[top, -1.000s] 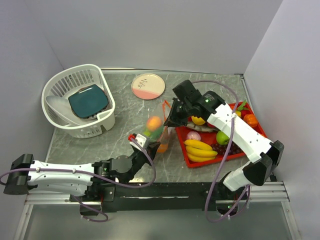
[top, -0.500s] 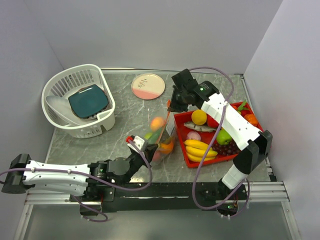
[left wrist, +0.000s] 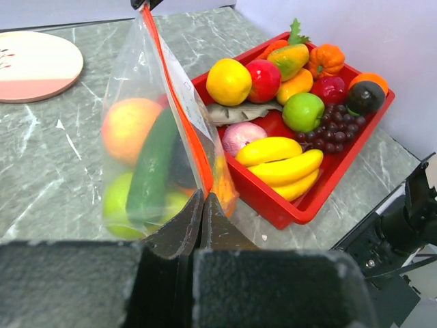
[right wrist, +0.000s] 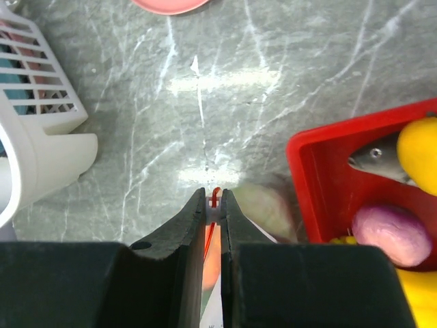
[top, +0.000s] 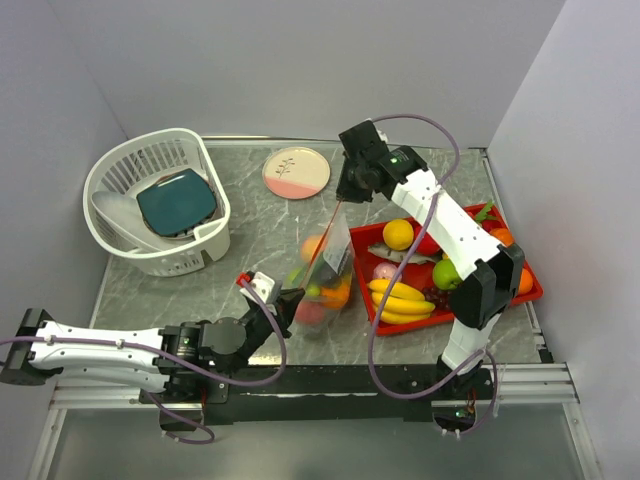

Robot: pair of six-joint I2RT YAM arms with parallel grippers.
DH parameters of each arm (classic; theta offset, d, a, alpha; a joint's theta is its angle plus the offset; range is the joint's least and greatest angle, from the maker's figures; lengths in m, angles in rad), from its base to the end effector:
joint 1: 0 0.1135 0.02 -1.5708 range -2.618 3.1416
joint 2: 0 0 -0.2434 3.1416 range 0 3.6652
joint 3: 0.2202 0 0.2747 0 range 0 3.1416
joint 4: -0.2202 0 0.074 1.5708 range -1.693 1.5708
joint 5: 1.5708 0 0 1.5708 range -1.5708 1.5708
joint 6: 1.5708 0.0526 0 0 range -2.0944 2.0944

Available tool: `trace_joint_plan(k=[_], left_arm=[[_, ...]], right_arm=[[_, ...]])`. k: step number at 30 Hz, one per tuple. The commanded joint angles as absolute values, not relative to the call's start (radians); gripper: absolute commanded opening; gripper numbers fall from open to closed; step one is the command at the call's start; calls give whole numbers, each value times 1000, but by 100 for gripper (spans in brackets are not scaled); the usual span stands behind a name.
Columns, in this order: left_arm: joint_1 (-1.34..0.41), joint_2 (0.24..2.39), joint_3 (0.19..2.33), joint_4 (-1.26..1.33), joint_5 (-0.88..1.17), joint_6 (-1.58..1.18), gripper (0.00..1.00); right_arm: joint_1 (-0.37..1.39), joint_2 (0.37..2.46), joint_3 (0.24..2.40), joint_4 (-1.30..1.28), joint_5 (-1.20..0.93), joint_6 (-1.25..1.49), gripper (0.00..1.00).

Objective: Place the food in the zip-top bag and seal the zipper

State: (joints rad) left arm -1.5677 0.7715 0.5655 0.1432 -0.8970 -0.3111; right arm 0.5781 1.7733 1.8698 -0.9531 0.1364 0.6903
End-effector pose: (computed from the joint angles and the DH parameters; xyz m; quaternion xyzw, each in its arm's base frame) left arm 0.0418 -0.2267 0.2804 0.1459 0.7059 -0.3114 0.6193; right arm 0.3495 0.2195 0.3422 0.0762 0.9319 0.1552 0.3188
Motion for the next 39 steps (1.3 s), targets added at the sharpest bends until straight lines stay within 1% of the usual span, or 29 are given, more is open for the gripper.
trace_joint_plan(k=[1, 6, 8, 12, 13, 14, 15, 16, 18, 19, 20, 21, 22, 23, 24, 25, 27, 30, 31, 34, 37, 39], left_arm=[[-1603, 741, 626, 115, -877, -339, 1], [-1603, 738, 658, 43, -933, -382, 1], [-1603, 735, 678, 20, -965, -409, 1], [-1603, 750, 730, -35, -986, -423, 2], [-1603, 759, 739, -50, -989, -422, 9], [-1603, 768, 753, -60, -992, -425, 15], [-1601, 796, 759, -69, -994, -433, 20], [-1598, 810, 767, -92, -993, -440, 37], [-1594, 859, 791, -118, -983, -477, 63], [-1586, 873, 799, -132, -982, -494, 87], [-1580, 883, 808, -138, -962, -517, 96], [-1568, 900, 814, -140, -936, -528, 99], [-1548, 905, 822, -144, -904, -540, 99], [-1496, 908, 837, -159, -870, -564, 97], [-1462, 910, 847, -169, -783, -578, 97], [-1400, 908, 856, -179, -749, -595, 97], [-1352, 885, 868, -180, -671, -618, 97], [-1251, 864, 888, -201, -617, -655, 97], [-1177, 870, 903, -224, -554, -669, 97], [-1039, 925, 960, -305, -426, -706, 97], [-953, 995, 991, -327, -298, -700, 97], [-933, 1054, 1003, -331, -272, -695, 97]], right_arm=[[535, 1810, 1976, -785, 261, 650, 0], [552, 1786, 1951, -716, 126, 656, 0], [586, 1769, 1948, -689, 69, 669, 0], [649, 1766, 1982, -686, 38, 661, 0], [655, 1760, 1976, -683, 34, 652, 0], [652, 1755, 1964, -675, 32, 646, 4], [646, 1750, 1926, -672, 40, 638, 9], [638, 1743, 1902, -672, 43, 629, 25], [609, 1729, 1831, -670, 17, 620, 39], [601, 1709, 1807, -667, 11, 606, 55], [598, 1694, 1784, -655, 14, 597, 63], [598, 1677, 1751, -650, 31, 586, 70], [598, 1642, 1735, -646, 37, 575, 83], [598, 1623, 1723, -641, 46, 571, 89], [598, 1606, 1706, -643, 58, 569, 96], [598, 1568, 1697, -647, 80, 563, 100], [598, 1522, 1646, -640, 97, 564, 100], [597, 1419, 1539, -606, 144, 580, 100], [598, 1369, 1513, -600, 156, 584, 100], [600, 1261, 1396, -563, 193, 603, 100], [598, 1129, 1246, -502, 215, 623, 100], [598, 1027, 1134, -450, 222, 627, 100]])
